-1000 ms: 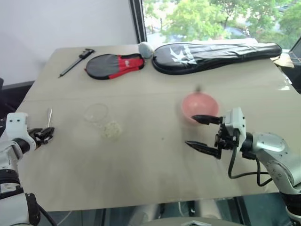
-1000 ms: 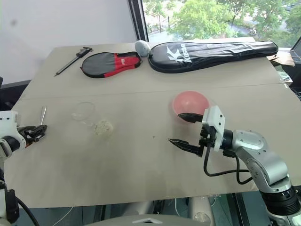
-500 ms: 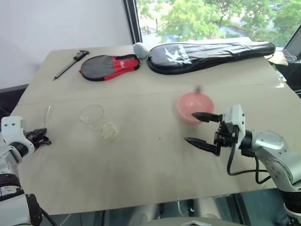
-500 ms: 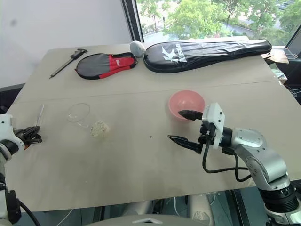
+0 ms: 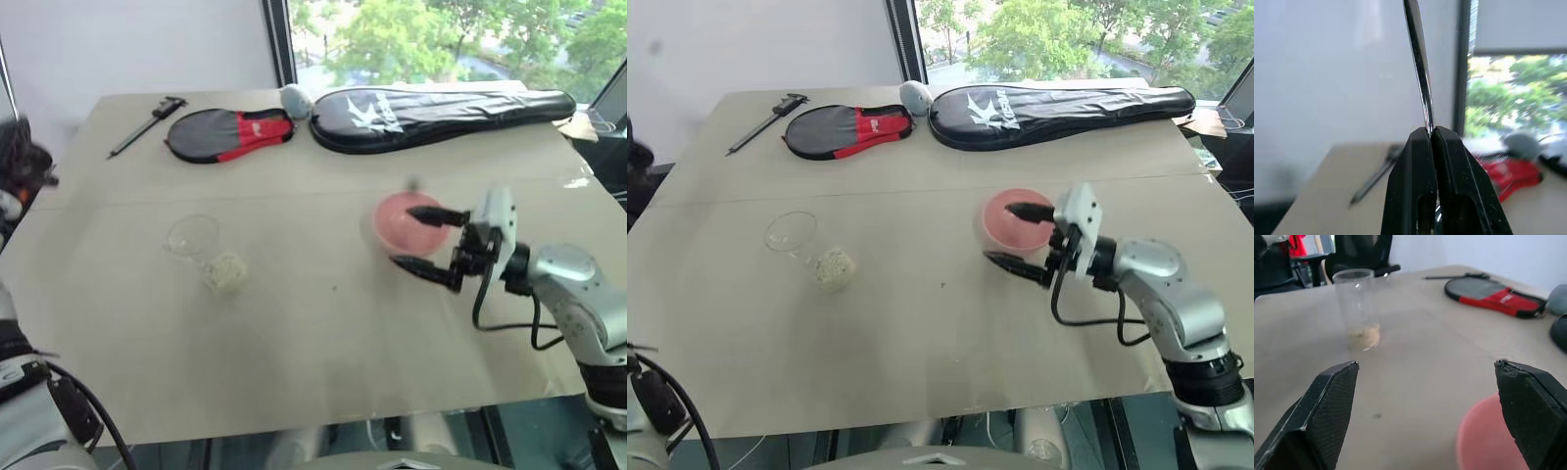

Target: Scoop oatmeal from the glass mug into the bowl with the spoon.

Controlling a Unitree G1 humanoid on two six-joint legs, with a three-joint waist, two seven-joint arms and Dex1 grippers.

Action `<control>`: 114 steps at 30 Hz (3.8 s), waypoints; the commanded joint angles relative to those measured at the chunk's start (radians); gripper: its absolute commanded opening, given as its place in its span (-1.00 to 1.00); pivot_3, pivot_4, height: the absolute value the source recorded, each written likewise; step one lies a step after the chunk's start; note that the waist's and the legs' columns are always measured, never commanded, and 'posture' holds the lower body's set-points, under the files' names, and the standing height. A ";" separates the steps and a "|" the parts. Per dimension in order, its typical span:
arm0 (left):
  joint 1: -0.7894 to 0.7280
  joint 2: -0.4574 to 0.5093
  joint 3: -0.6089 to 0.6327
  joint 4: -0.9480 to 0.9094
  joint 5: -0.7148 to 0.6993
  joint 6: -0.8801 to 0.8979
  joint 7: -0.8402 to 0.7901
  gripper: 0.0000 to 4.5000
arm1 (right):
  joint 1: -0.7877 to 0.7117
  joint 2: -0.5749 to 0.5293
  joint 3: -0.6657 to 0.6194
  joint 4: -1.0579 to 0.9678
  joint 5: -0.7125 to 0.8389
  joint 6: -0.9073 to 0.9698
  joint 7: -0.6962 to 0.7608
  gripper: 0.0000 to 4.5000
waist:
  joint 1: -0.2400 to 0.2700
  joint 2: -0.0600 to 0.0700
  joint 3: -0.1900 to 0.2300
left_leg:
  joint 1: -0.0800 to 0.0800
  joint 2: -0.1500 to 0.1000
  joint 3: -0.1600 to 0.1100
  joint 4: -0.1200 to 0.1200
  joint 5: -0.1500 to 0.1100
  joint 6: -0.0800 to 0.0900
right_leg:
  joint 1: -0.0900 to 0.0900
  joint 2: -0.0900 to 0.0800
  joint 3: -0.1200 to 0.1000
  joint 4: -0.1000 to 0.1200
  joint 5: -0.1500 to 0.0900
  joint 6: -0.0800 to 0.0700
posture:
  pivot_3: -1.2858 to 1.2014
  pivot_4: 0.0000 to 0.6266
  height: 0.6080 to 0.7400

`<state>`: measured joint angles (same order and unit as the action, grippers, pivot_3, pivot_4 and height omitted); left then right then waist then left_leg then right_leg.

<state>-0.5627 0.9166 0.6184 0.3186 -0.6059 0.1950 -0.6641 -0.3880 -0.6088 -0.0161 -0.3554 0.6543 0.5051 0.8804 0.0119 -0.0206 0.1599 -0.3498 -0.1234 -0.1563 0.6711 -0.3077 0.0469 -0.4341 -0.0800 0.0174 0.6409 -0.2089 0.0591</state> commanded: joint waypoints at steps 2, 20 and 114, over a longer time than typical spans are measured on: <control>-0.050 -0.022 -0.135 -0.268 -0.085 0.105 -0.076 -1.00 | -0.167 0.054 -0.037 0.004 0.091 0.122 -0.111 1.00 | -0.006 0.001 0.001 | 0.000 0.000 0.000 0.000 0.000 0.000 | -0.001 0.000 0.000 0.000 0.000 0.000 | 0.03 -0.52 1.00; -0.093 -0.051 -0.483 -0.498 -0.040 0.188 -0.377 -1.00 | -0.659 0.427 -0.110 0.227 0.332 0.407 -0.462 1.00 | -0.055 0.006 0.003 | -0.014 0.001 0.003 0.002 0.001 -0.001 | -0.017 0.002 0.002 0.002 0.001 -0.002 | 0.03 -0.52 1.00; 0.017 -0.021 0.064 -0.757 -0.305 0.567 -0.022 -0.17 | -0.628 0.373 -0.298 0.362 0.305 0.524 -0.644 -1.00 | -0.056 0.008 0.003 | -0.015 0.001 0.004 0.008 0.001 -0.001 | -0.016 0.002 0.003 0.007 0.002 -0.003 | 0.03 -0.52 1.00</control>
<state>-0.5780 0.8947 0.6198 -0.3708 -0.8852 0.7399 -0.7232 -1.0232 -0.2297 -0.2648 0.0184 0.9297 1.0129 0.2842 -0.0444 -0.0131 0.1633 -0.3643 -0.1223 -0.1522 0.6790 -0.3067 0.0459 -0.4505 -0.0776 0.0210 0.6479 -0.2073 0.0565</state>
